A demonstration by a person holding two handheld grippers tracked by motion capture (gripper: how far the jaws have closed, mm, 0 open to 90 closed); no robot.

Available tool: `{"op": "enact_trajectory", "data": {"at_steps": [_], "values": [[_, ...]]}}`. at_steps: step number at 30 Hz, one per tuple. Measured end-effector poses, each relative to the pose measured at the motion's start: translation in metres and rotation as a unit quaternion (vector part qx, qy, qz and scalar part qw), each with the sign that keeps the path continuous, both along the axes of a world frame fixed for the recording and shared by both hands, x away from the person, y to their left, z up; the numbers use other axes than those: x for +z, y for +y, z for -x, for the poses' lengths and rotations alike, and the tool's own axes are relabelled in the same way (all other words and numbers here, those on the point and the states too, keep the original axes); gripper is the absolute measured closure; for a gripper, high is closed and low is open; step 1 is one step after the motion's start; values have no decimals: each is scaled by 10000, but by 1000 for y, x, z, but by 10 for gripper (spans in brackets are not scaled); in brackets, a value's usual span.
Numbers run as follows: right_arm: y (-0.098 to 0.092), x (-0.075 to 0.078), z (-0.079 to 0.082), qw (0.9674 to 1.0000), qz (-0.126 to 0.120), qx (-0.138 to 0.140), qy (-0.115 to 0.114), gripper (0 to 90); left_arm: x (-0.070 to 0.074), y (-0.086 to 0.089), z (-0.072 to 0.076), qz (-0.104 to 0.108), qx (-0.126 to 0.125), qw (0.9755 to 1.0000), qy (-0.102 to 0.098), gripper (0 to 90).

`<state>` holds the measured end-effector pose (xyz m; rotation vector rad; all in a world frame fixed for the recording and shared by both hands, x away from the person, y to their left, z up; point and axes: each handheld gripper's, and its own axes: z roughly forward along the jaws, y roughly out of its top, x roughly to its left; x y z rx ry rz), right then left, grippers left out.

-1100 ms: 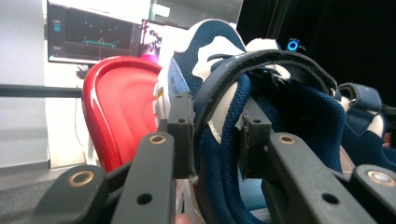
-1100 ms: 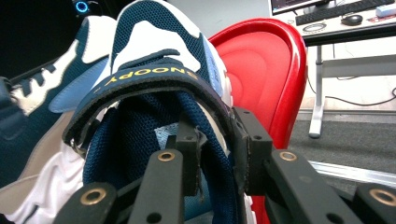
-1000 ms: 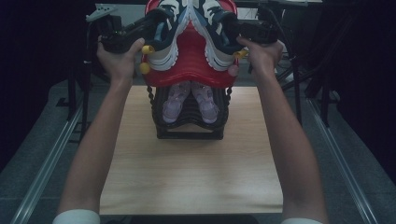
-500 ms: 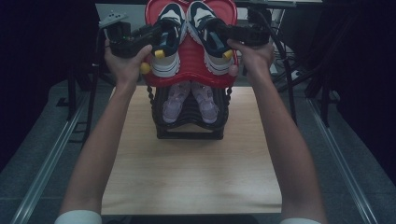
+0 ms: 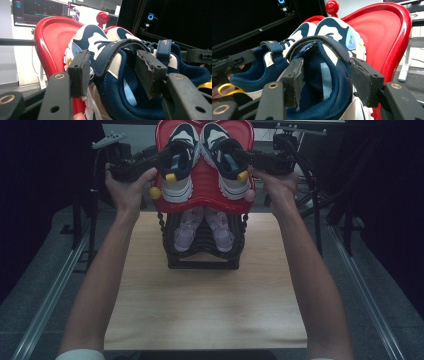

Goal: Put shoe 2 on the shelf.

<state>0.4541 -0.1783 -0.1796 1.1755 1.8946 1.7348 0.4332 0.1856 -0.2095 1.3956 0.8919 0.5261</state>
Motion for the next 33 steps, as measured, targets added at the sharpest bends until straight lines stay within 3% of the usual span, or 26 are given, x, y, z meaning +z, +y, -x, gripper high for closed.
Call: {"op": "enact_trajectory", "data": {"at_steps": [6,19,33], "values": [[-7,-2,7,9996,-182,124,-168,449,-1,8,6,32,-86,10000,-12,452],[-27,-8,19,9971,-507,353,-445,450,-7,24,21,310,-355,9989,-13,440],[-54,-35,35,9950,-720,437,-528,456,-30,46,43,578,-470,9972,86,434]]}}
